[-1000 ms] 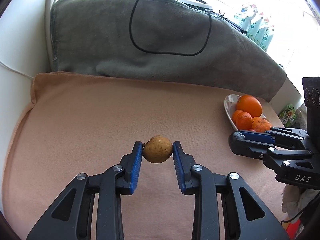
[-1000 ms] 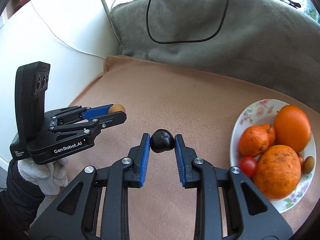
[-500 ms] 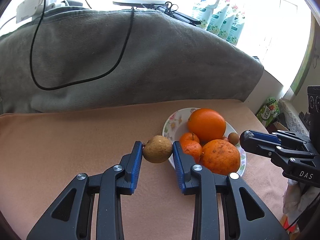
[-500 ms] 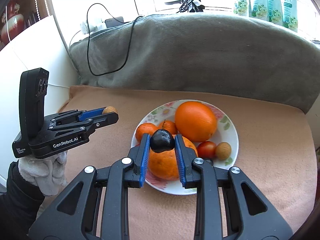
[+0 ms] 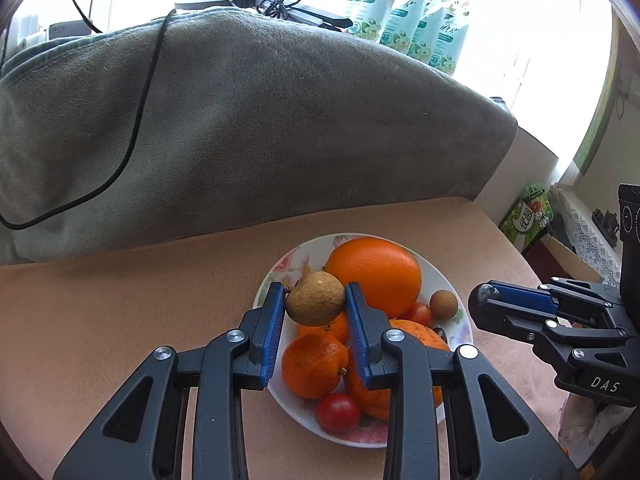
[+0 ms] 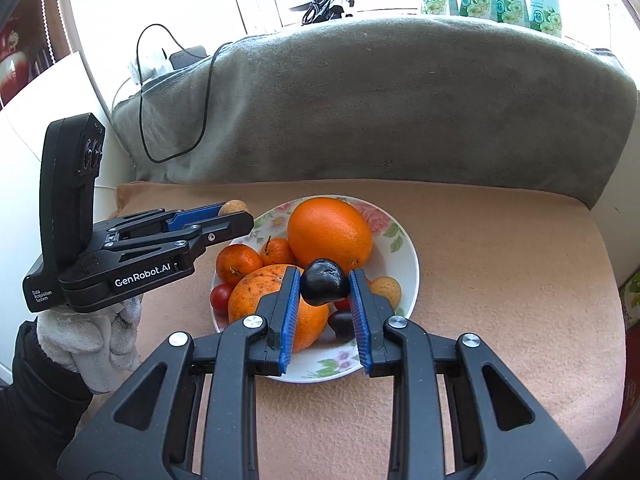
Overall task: Organize fruits
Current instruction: 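Carry the brown fruit and dark plum into the bowl and open both tools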
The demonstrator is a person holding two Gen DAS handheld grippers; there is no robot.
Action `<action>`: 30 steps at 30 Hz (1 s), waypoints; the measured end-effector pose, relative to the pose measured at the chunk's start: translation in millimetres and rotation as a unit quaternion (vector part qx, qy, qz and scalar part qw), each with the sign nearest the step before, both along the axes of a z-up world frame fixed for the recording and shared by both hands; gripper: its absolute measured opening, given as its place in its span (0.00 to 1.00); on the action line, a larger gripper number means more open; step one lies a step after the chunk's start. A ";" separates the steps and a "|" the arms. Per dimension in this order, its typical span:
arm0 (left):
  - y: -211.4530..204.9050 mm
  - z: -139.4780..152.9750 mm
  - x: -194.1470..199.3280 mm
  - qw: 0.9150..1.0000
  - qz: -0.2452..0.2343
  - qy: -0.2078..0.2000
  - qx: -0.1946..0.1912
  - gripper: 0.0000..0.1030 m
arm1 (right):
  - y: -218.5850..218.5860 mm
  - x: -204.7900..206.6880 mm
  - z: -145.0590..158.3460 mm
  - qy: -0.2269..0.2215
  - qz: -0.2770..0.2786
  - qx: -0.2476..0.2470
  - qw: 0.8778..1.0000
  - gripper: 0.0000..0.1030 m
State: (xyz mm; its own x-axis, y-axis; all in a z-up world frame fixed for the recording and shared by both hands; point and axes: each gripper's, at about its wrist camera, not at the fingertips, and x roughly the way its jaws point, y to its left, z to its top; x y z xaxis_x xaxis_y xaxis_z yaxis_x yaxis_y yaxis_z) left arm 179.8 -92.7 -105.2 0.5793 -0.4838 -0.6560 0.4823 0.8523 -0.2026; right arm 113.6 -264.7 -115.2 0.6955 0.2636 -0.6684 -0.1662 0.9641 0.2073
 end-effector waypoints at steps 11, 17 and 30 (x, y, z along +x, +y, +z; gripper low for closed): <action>-4.3 -3.5 6.8 1.000 0.000 0.008 0.002 0.28 | -0.5 5.7 -5.9 0.008 0.004 0.008 1.000 0.25; -6.6 -3.5 7.9 1.000 -0.001 0.010 0.003 0.29 | -0.3 6.7 -5.8 0.008 0.004 0.005 1.000 0.26; -8.4 0.9 5.2 1.000 0.000 0.005 0.002 0.29 | -0.1 6.0 -4.6 0.006 0.006 0.003 1.000 0.26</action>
State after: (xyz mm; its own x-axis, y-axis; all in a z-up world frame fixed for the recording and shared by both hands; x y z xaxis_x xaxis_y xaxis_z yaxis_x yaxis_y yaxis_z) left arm 185.0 -101.1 -104.4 0.5730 -0.4819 -0.6629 0.4812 0.8526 -0.2039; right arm 119.6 -264.7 -119.8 0.6843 0.2749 -0.6754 -0.1742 0.9610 0.2146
